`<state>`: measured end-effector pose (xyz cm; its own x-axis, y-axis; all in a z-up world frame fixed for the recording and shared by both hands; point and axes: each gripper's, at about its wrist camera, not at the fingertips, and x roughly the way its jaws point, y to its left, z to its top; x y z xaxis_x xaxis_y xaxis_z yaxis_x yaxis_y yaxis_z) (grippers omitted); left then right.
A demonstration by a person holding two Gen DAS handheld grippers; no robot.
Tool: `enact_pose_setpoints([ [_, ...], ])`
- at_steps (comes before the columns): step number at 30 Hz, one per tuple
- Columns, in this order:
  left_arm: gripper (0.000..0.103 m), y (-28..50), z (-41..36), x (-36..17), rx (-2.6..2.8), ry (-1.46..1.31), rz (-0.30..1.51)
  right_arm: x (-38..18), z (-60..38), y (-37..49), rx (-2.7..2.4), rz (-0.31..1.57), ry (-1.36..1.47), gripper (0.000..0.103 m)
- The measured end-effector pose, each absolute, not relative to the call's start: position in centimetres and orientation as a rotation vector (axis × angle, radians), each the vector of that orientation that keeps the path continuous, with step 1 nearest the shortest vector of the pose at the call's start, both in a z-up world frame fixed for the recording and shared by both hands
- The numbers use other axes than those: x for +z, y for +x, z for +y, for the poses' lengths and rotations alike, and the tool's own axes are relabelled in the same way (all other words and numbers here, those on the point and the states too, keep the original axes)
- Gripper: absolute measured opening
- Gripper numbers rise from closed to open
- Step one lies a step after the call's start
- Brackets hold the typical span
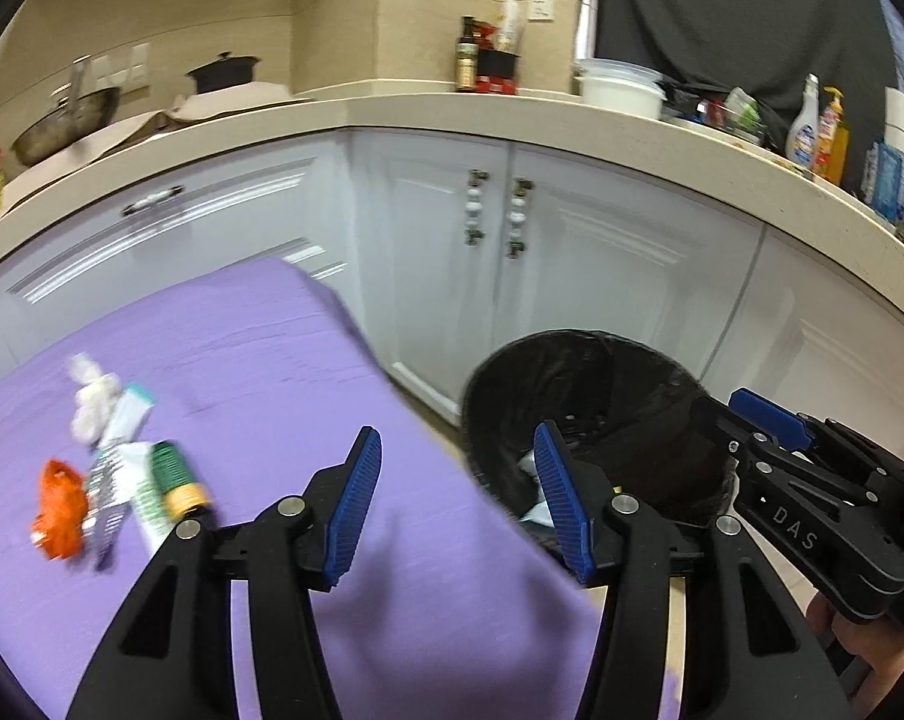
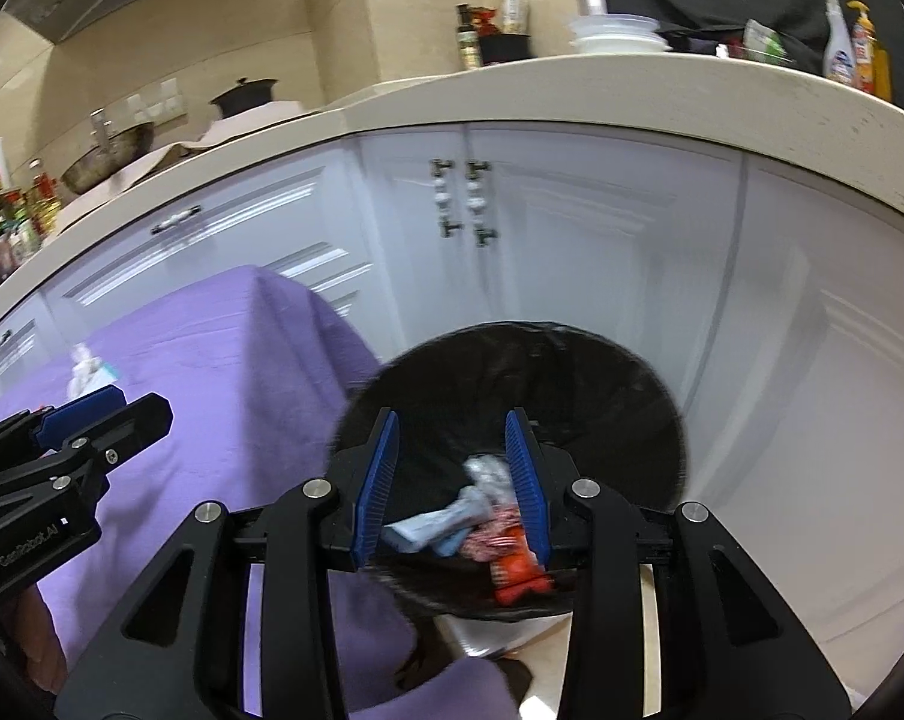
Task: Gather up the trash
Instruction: 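Move both open grippers back over the trash on the table, then grasp the orange plastic bag with the left gripper while the right grasps the green-yellow bottle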
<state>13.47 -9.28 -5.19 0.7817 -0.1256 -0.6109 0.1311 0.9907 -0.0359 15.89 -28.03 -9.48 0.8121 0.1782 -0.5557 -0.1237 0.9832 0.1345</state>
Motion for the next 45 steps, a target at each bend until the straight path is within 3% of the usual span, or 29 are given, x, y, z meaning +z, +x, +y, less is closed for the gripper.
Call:
enact_pose_setpoints([
  [24, 0.053, 7.1, 8.7, -5.6, 0.216, -0.126, 0.675, -8.6, -8.8, 14.7, 0.525, 0.658, -0.054, 0.036],
  [45, 0.053, 8.4, 10.8, -7.1, 0.195, -0.176, 0.728, -10.4, -3.8, 17.6, 0.571, 0.782, -0.126, 0.036],
])
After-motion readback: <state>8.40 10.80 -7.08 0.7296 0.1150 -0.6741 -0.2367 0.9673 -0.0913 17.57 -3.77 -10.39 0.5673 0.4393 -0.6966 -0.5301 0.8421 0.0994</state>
